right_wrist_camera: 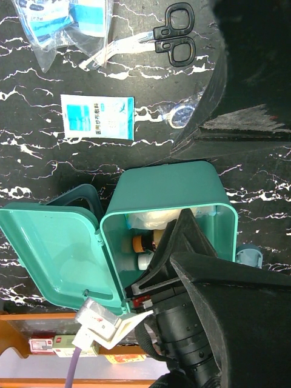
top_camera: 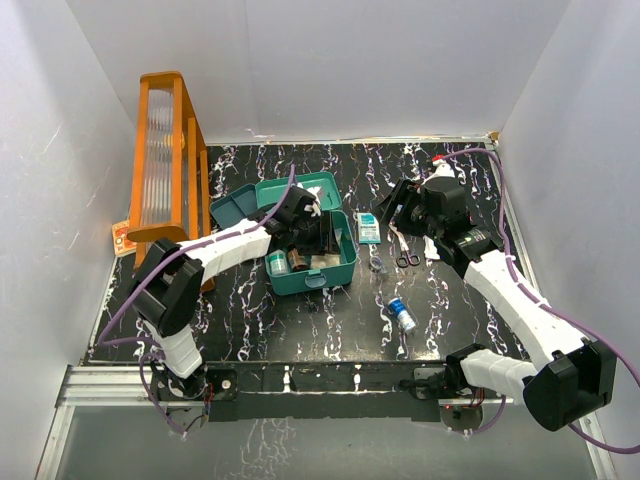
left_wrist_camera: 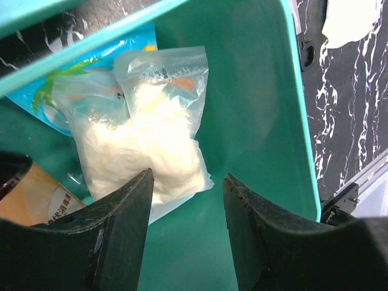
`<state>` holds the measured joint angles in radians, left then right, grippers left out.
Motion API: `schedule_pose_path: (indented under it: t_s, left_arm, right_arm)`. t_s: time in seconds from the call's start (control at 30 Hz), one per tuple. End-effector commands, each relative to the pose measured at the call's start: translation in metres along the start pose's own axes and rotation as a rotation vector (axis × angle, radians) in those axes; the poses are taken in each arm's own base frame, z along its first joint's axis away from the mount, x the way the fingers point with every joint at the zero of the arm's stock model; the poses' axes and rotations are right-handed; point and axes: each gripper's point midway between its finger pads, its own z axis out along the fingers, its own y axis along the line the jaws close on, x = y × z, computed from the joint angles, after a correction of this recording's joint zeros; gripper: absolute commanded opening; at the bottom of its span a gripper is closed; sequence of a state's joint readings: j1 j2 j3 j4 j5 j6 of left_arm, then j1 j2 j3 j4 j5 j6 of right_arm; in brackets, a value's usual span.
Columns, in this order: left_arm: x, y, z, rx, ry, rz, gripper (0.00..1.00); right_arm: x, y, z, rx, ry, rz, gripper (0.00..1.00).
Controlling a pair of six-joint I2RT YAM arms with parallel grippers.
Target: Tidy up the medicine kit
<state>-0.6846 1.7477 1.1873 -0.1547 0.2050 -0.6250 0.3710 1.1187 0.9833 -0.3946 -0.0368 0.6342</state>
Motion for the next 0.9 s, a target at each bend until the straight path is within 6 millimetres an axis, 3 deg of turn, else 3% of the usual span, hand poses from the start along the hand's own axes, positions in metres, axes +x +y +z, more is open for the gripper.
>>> schedule_pose_path:
  t_s: [0.0,0.17,0.3,0.47,0.67,0.87]
  left_arm:
    - [0.005,-0.015,-0.003,0.081,0.009,-0.03,0.48]
    - [0.004,-0.017,-0.002,0.089,0.007,-0.058,0.48]
    - [0.003,-0.019,0.006,0.108,-0.003,-0.085,0.37]
    - [0.001,-0.005,0.015,0.044,-0.016,-0.063,0.27]
    - [0.005,-0.005,0.026,0.046,-0.004,-0.045,0.22]
    - [-0.012,-0.01,0.011,0.02,-0.056,0.019,0.23]
  right_arm:
    - [-0.01,0.002,-0.001,-0.006,-0.039,0.004,0.61]
    - [-0.009,0.002,0.0,-0.002,-0.039,0.005,0.61]
    - [-0.009,0.0,0.0,0.002,-0.039,0.005,0.61]
    - [-0.009,-0.001,-0.001,0.007,-0.045,0.006,0.61]
    - [-0.009,-0.003,-0.002,0.012,-0.049,0.007,0.61]
    - [-0.012,-0.005,-0.003,0.036,-0.059,0.005,0.61]
